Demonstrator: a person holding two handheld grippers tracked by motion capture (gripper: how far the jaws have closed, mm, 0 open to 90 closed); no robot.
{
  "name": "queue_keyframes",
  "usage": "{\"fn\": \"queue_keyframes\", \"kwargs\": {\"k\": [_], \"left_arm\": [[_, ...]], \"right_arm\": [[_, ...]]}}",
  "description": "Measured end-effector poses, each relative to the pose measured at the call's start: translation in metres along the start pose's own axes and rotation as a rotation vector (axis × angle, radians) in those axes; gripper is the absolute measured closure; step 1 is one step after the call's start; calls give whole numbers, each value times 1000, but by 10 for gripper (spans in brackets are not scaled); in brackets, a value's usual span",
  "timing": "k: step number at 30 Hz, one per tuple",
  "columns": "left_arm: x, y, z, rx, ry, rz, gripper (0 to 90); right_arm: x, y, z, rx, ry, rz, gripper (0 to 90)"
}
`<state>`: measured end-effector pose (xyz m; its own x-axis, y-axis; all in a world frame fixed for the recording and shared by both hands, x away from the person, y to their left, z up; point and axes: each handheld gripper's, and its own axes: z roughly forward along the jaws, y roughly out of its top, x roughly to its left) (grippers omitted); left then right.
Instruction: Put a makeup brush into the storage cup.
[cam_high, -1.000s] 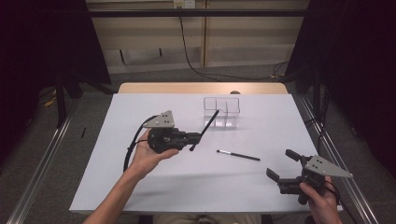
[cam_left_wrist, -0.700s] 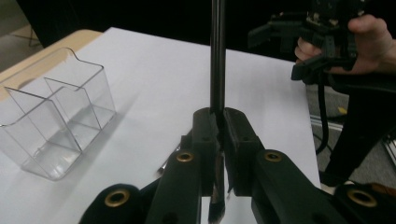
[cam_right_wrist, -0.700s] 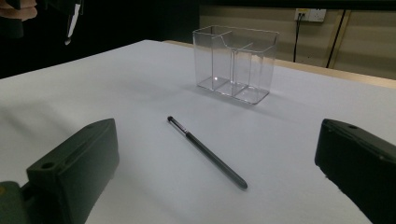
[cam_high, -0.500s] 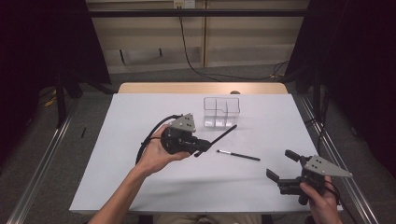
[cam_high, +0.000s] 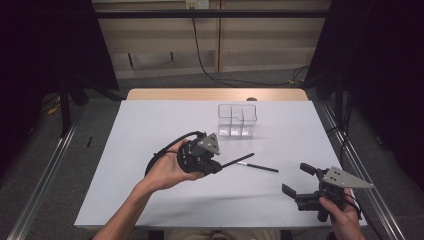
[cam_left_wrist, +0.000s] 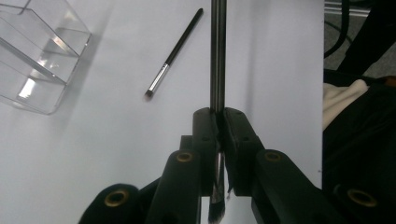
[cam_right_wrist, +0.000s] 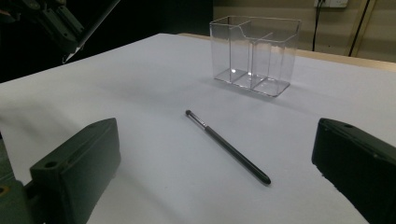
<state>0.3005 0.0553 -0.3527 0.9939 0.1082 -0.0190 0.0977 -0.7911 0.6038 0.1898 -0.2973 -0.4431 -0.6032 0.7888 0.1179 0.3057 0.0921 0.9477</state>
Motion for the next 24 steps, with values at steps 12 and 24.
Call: {"fn": "queue_keyframes", "kwargs": {"k": [12, 24], "left_arm": [[3, -5, 7, 63, -84, -3, 840], [3, -10, 3, 80, -66, 6, 839]], "right_arm": [[12, 4, 13, 37, 36, -17, 16], [20, 29, 33, 88, 142, -52, 12]]}}
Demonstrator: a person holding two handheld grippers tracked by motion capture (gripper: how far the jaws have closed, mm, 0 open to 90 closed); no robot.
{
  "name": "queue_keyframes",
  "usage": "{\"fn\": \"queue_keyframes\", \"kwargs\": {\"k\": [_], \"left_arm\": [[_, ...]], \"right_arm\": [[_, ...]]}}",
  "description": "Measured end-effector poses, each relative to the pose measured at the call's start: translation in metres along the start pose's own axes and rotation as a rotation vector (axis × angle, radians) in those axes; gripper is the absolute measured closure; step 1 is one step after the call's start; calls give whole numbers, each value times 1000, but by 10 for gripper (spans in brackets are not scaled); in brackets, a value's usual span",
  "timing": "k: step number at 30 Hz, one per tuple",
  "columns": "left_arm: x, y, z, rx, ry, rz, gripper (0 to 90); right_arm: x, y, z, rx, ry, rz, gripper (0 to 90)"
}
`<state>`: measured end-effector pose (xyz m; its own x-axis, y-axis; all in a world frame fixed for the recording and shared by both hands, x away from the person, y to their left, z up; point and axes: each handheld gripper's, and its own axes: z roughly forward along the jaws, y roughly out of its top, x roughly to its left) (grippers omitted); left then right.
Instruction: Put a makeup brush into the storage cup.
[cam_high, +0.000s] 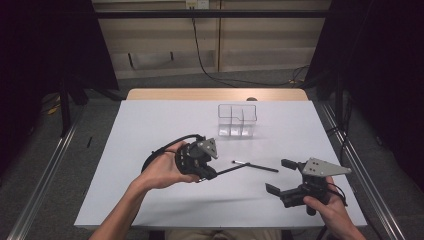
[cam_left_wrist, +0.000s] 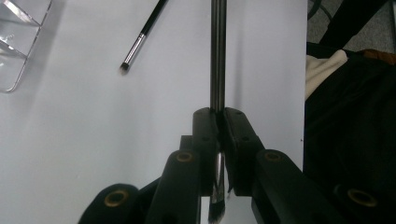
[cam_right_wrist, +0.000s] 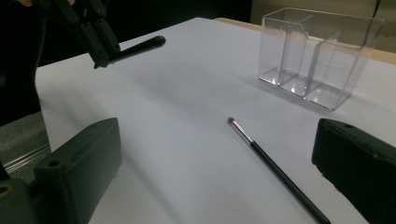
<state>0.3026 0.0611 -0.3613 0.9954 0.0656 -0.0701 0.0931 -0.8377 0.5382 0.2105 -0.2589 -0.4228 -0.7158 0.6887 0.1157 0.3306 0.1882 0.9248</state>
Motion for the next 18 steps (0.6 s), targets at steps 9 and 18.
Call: {"fn": "queue_keyframes", "kwargs": {"k": [9, 18], "left_arm": [[0, -2, 4, 22, -2, -10, 839], [2, -4, 6, 42, -7, -7, 839]], "right_arm": [[0, 30, 4, -45, 42, -39, 8], [-7, 50, 20, 56, 101, -87, 23]]}}
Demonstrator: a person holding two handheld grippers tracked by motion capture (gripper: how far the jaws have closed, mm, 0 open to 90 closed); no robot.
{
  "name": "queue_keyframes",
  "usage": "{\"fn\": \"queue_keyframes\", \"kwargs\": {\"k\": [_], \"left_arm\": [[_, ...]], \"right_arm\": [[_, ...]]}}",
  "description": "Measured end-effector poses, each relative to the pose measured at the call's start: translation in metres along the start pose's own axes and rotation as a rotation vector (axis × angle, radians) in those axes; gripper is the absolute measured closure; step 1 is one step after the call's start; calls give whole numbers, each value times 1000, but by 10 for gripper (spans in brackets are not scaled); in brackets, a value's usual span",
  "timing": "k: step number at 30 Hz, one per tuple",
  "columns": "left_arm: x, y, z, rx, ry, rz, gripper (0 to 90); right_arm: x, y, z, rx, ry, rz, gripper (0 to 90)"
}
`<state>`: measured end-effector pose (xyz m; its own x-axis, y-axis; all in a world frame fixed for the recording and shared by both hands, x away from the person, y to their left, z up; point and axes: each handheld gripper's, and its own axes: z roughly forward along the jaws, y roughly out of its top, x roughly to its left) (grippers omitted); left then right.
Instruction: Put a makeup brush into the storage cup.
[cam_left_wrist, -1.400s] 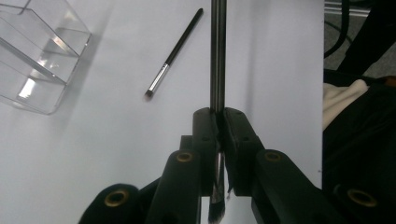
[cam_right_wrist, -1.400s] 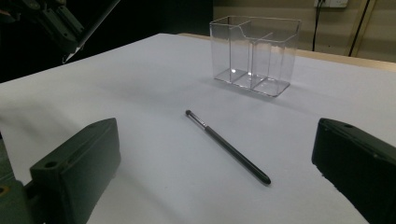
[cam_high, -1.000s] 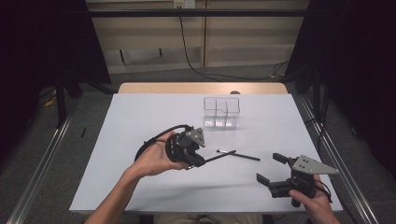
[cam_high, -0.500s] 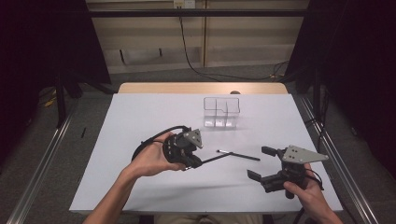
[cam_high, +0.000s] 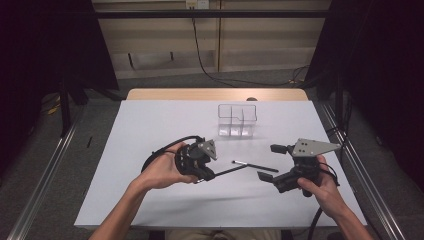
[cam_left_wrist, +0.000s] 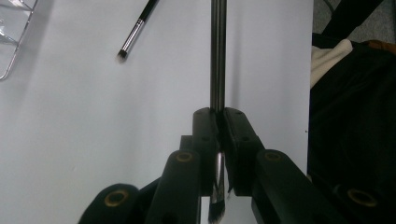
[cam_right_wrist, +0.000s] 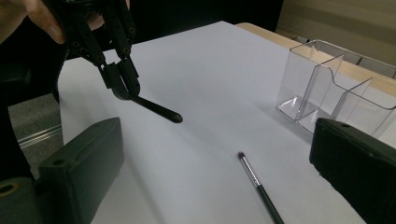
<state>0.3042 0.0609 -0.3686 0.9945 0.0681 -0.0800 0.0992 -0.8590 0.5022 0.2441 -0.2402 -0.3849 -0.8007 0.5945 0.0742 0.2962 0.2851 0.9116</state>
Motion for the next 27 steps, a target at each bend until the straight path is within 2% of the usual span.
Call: {"fn": "queue_keyframes", "kwargs": {"k": [4, 6, 12, 14, 16, 17, 20, 25, 27], "left_arm": [[-1, 1, 0, 6, -6, 10, 839], [-1, 1, 1, 8, -5, 4, 839], [1, 1, 3, 33, -1, 20, 839], [0, 1, 4, 24, 0, 9, 839], [0, 0, 4, 31, 4, 7, 839], [1, -1, 3, 42, 3, 20, 839], [1, -2, 3, 41, 4, 16, 839], [1, -2, 6, 65, 7, 22, 838], [1, -2, 7, 68, 3, 16, 838]], "right_arm": [[0, 4, 5, 30, 12, -24, 24], [0, 9, 8, 77, 45, -37, 34], [0, 26, 18, 152, 98, -86, 59], [0, 29, 23, 185, 115, -98, 66], [1, 31, 28, 232, 142, -106, 69], [1, 31, 31, 257, 145, -110, 77], [3, 33, 40, 330, 152, -126, 86], [5, 37, 51, 391, 179, -144, 100], [5, 38, 54, 411, 209, -148, 111]]}}
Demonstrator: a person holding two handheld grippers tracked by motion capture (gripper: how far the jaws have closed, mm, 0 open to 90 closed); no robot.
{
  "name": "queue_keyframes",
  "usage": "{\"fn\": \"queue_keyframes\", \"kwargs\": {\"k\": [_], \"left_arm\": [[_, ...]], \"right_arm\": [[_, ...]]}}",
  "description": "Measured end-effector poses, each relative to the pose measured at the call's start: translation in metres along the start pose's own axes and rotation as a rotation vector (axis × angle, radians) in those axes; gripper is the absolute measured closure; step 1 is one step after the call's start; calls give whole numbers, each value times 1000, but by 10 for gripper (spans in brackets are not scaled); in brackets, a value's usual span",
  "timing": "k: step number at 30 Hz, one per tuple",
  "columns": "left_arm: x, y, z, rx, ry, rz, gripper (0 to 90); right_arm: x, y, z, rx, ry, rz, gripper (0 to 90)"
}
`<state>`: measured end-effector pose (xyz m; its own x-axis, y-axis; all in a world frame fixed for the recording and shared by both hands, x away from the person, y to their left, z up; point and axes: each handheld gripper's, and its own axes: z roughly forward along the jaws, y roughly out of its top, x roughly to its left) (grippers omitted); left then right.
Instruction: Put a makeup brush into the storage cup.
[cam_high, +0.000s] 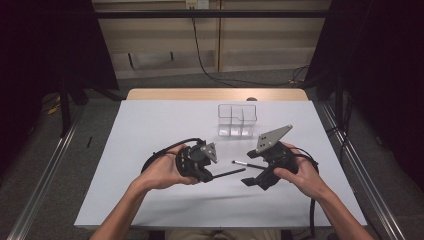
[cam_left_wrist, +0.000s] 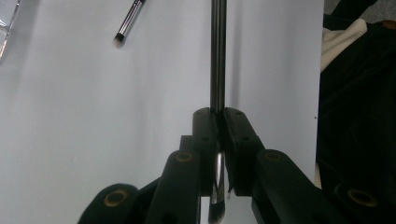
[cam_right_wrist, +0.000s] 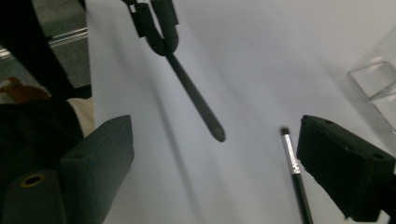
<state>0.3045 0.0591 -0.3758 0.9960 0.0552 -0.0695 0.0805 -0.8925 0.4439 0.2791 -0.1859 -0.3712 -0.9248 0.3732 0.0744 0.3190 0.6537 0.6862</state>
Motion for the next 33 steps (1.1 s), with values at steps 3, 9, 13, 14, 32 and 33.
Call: {"fn": "queue_keyframes", "kwargs": {"k": [3, 9, 13, 14, 32, 33], "left_arm": [[1, 0, 2, 13, 2, 8, 838], [1, 1, 6, 30, -5, 15, 839], [-1, 1, 9, 46, -2, 32, 839], [-1, 2, 9, 45, 4, 40, 839], [-3, 2, 17, 78, -10, 65, 839], [-3, 2, 18, 80, -13, 65, 840]], "right_arm": [[-2, 3, 2, 28, 5, -6, 118], [-4, 7, 8, 108, 73, -26, 121], [-4, 10, 14, 174, 97, -48, 127], [-4, 10, 16, 191, 103, -53, 126], [-3, 21, 48, 336, 159, -138, 288], [-4, 21, 49, 335, 158, -137, 327]]}}
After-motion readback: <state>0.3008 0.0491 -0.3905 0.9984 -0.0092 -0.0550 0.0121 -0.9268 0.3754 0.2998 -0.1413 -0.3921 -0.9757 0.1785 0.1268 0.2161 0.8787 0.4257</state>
